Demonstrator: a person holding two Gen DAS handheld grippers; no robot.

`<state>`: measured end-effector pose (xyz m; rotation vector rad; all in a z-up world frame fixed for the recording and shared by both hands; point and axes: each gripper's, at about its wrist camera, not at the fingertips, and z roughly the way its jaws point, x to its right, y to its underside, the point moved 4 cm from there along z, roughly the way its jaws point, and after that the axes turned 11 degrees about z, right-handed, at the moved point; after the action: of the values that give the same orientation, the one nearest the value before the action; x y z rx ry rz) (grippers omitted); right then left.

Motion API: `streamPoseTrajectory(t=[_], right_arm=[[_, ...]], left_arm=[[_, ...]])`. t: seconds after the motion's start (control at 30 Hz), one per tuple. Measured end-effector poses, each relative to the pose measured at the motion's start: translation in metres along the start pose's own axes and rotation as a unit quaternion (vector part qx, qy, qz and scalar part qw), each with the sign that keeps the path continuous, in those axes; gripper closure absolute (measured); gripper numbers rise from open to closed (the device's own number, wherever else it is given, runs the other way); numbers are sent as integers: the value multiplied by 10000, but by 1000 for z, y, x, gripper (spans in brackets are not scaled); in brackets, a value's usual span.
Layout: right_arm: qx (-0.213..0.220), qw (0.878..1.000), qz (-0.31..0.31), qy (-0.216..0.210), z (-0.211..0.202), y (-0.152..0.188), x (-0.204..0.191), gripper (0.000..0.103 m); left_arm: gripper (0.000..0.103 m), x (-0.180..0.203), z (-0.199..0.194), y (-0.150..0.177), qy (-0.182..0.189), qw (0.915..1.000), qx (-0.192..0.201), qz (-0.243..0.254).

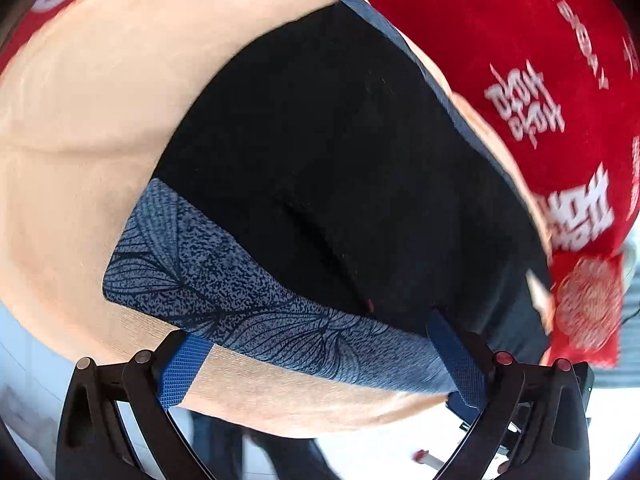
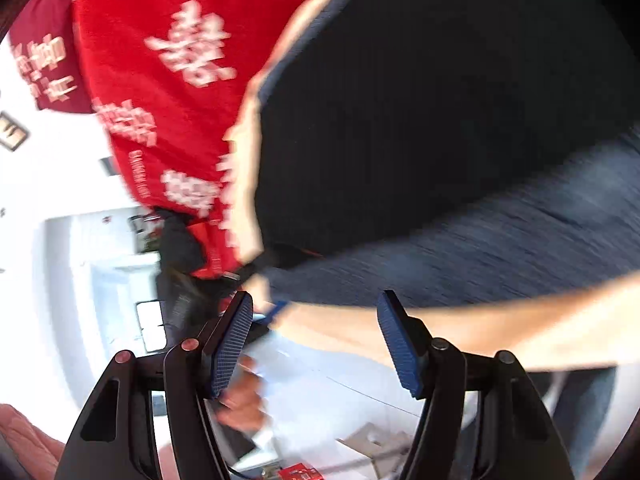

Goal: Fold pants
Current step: 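Grasp the patterned waistband with both grippers and lift it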

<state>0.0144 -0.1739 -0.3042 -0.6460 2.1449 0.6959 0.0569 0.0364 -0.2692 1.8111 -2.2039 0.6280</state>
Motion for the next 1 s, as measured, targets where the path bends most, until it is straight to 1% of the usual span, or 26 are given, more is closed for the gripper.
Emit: streamPoseTrajectory(t=[0.07, 0.17, 0.2, 0.23, 0.33, 0.37, 0.43, 0.47, 0.5, 0.53, 0.57, 0.6, 0.63, 0.67, 0.7, 0.77, 0.8, 0.9, 0.93, 1.0], right_arm=[[190, 9994, 258, 161, -16, -1, 28, 34], [586, 9967, 396, 397, -39, -11, 59, 34], [672, 9961, 451, 358, -44, -15, 66, 36], [709, 9958, 554, 153, -49, -18, 71, 37], [864, 9944, 594, -106, -57, -21, 74, 37], [917, 9938, 603, -158, -58, -21, 73, 37], [1046, 9900, 809, -491, -61, -24, 75, 37], [1069, 9885, 882, -600, -62, -25, 76, 37], [1072, 9864, 976, -769, -60, -29, 77, 47], [1046, 9856, 1025, -842, -57, -32, 76, 56], [995, 9851, 1122, -836, -53, -35, 78, 77], [966, 9846, 1246, -758, -45, -35, 79, 88], [999, 9834, 1348, -689, -43, -35, 80, 97], [1022, 9834, 1339, -669, -44, -33, 77, 98], [1042, 9856, 1207, -571, -48, -31, 72, 98], [1031, 9899, 908, -360, -52, -30, 51, 98], [998, 9920, 724, -288, -57, -31, 39, 98], [855, 9961, 221, -54, -68, -42, 7, 98], [789, 9969, -25, 44, -72, -52, -10, 98], [724, 9969, -289, 97, -80, -70, -36, 98]], left_arm=[[0, 5, 6, 0, -101, 9997, -81, 216], [0, 9, 12, 0, -196, 9991, -112, 363], [0, 9, 13, 0, -244, 9988, -117, 416], [0, 11, 14, 1, -298, 9982, -129, 497], [0, 15, 14, 2, -401, 9968, -139, 677], [2, 17, 14, 1, -401, 9968, -126, 674], [8, 18, 14, -5, -389, 9975, -76, 591], [8, 18, 13, -6, -366, 9979, -53, 537], [9, 17, 13, -7, -350, 9982, -38, 483], [18, 16, 14, -7, -412, 9982, -36, 439], [23, 14, 14, -7, -510, 9978, -38, 420], [28, 14, 13, -7, -542, 9977, -12, 409], [48, 12, 10, -7, -568, 9976, 11, 400], [63, 10, 7, -7, -519, 9979, 11, 389], [68, 5, 4, -9, -381, 9989, 22, 287], [70, -3, -5, -14, -113, 9999, 78, -19], [70, -4, -9, -17, -92, 9999, 97, -61], [70, 15, -22, -32, -178, 9995, 246, 104], [70, 25, -28, -40, -222, 9990, 331, 194], [70, 44, -39, -60, -231, 9980, 531, 250]])
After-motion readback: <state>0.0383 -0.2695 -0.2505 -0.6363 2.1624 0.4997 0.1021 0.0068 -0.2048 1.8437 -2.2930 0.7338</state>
